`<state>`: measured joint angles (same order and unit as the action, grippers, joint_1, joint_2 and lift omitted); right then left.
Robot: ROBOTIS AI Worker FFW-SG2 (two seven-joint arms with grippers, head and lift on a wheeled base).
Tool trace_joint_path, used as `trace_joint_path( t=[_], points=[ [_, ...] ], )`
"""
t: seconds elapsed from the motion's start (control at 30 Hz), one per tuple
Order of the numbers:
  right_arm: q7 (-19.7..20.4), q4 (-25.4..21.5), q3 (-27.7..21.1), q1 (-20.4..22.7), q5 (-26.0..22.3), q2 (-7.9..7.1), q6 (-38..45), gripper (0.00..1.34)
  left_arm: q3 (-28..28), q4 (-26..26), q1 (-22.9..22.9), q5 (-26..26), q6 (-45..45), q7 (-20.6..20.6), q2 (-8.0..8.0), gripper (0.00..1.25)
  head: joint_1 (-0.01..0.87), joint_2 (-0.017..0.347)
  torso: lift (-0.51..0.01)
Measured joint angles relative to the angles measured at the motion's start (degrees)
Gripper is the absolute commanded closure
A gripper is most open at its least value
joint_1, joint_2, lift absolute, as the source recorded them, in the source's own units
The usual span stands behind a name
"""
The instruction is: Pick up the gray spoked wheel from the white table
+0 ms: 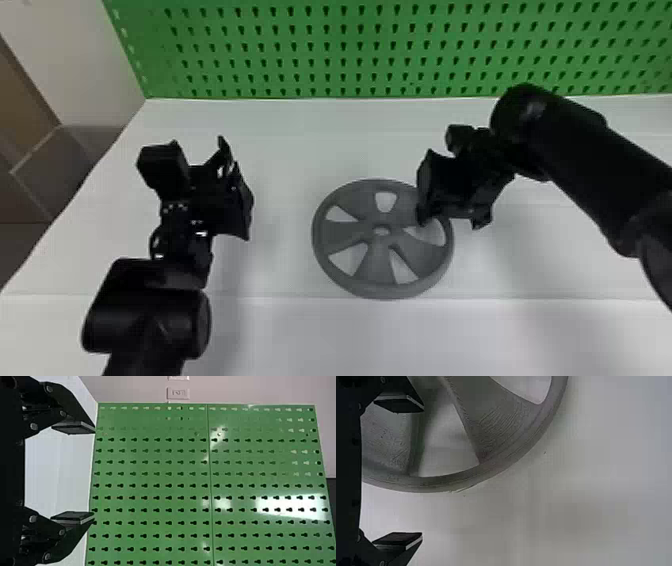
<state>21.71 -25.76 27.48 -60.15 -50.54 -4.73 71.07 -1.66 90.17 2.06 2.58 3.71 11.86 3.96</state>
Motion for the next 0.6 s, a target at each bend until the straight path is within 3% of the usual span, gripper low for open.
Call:
trace_joint_path(
  t=[0.6],
  points=[
    [0.0,-0.1,-0.9,2.6,3.1,0.7,-2.3,0.16,-0.1,0.0,0.0,0.1,0.0,0.1,0.0,0.48,0.779,0.084,-0.076]
  ],
)
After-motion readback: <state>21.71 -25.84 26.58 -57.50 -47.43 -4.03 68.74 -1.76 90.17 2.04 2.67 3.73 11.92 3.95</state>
